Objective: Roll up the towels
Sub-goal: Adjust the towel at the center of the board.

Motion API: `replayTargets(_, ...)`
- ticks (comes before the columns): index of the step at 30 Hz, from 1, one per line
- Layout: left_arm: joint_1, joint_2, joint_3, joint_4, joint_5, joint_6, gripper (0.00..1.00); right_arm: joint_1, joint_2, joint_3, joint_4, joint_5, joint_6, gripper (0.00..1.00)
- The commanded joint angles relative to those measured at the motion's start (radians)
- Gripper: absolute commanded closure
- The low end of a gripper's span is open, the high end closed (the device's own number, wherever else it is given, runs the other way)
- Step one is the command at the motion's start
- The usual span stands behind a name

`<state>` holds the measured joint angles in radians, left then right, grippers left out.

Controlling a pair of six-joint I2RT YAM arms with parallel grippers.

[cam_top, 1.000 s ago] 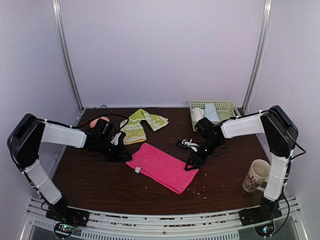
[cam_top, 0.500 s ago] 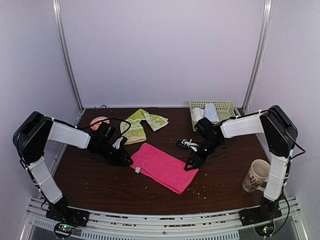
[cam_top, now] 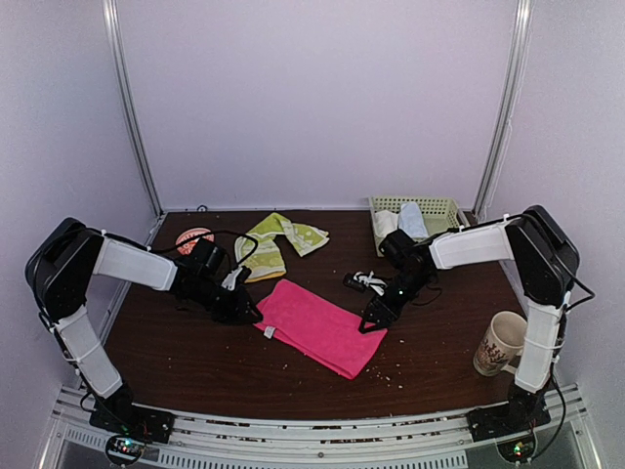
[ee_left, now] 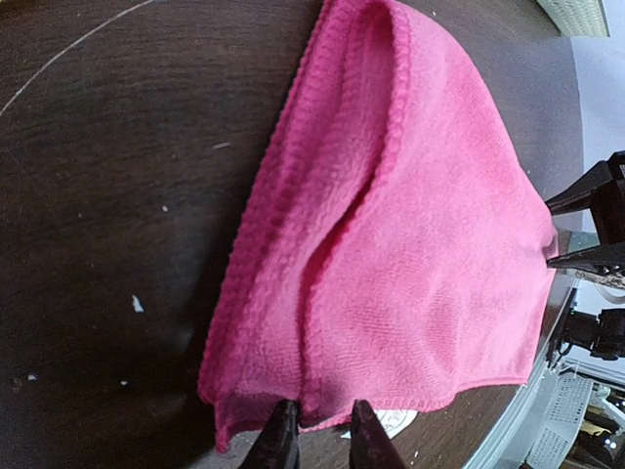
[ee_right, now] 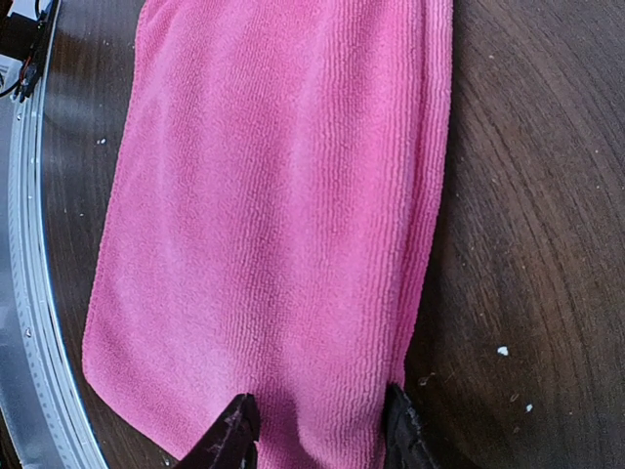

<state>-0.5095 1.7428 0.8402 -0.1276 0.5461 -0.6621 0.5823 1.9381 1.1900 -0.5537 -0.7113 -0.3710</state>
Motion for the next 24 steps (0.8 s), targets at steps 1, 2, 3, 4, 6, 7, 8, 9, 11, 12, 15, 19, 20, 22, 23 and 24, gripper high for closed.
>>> replayTargets(1,-0.006,0.023,0.029,0.032,0.027,0.004,0.81,0.002,0.050,0.000,-0.023,0.037,-0.009,0.55)
replayTargets(2,-0.008,0.029,0.032,0.032,0.030,0.004,0.82,0.002,0.050,0.000,-0.023,0.037,-0.010,0.55)
replayTargets(3,-0.011,0.034,0.033,0.032,0.033,0.004,0.84,0.002,0.051,0.000,-0.022,0.038,-0.011,0.55)
replayTargets(4,-0.011,0.034,0.037,0.033,0.039,0.006,0.87,0.002,0.053,0.000,-0.022,0.040,-0.011,0.55)
replayTargets(6,-0.012,0.023,0.044,0.029,0.046,0.007,0.94,0.002,0.052,-0.003,-0.023,0.045,-0.012,0.55)
replayTargets(7,-0.013,0.012,0.050,0.016,0.037,0.011,0.98,0.002,0.052,-0.003,-0.024,0.045,-0.012,0.55)
replayTargets(8,-0.012,-0.001,0.057,-0.004,0.023,0.021,1.00,0.003,0.052,-0.003,-0.025,0.047,-0.013,0.55)
replayTargets(9,-0.012,-0.015,0.068,-0.036,0.009,0.030,1.00,0.003,0.050,-0.005,-0.023,0.049,-0.013,0.55)
replayTargets(11,-0.008,-0.038,0.093,-0.085,0.000,0.050,1.00,0.001,0.048,-0.008,-0.020,0.053,-0.014,0.55)
replayTargets(12,-0.007,-0.052,0.102,-0.110,0.000,0.059,1.00,0.002,0.049,-0.008,-0.019,0.055,-0.014,0.55)
replayTargets(15,0.002,-0.076,0.122,-0.166,-0.002,0.076,1.00,0.002,0.052,-0.008,-0.021,0.058,-0.014,0.55)
replayTargets(19,0.020,-0.097,0.135,-0.240,-0.005,0.098,1.00,0.002,0.045,-0.008,-0.023,0.056,-0.016,0.55)
replayTargets(20,0.027,-0.103,0.134,-0.252,-0.007,0.105,1.00,0.002,0.039,-0.010,-0.022,0.056,-0.016,0.55)
replayTargets(22,0.039,-0.104,0.129,-0.275,-0.011,0.116,1.00,0.002,0.028,-0.012,-0.020,0.053,-0.017,0.55)
replayTargets(23,0.048,-0.101,0.125,-0.283,-0.013,0.124,1.00,0.001,0.025,-0.012,-0.020,0.052,-0.019,0.54)
replayTargets(24,0.055,-0.097,0.120,-0.288,-0.013,0.129,1.00,0.002,0.024,-0.012,-0.020,0.051,-0.021,0.54)
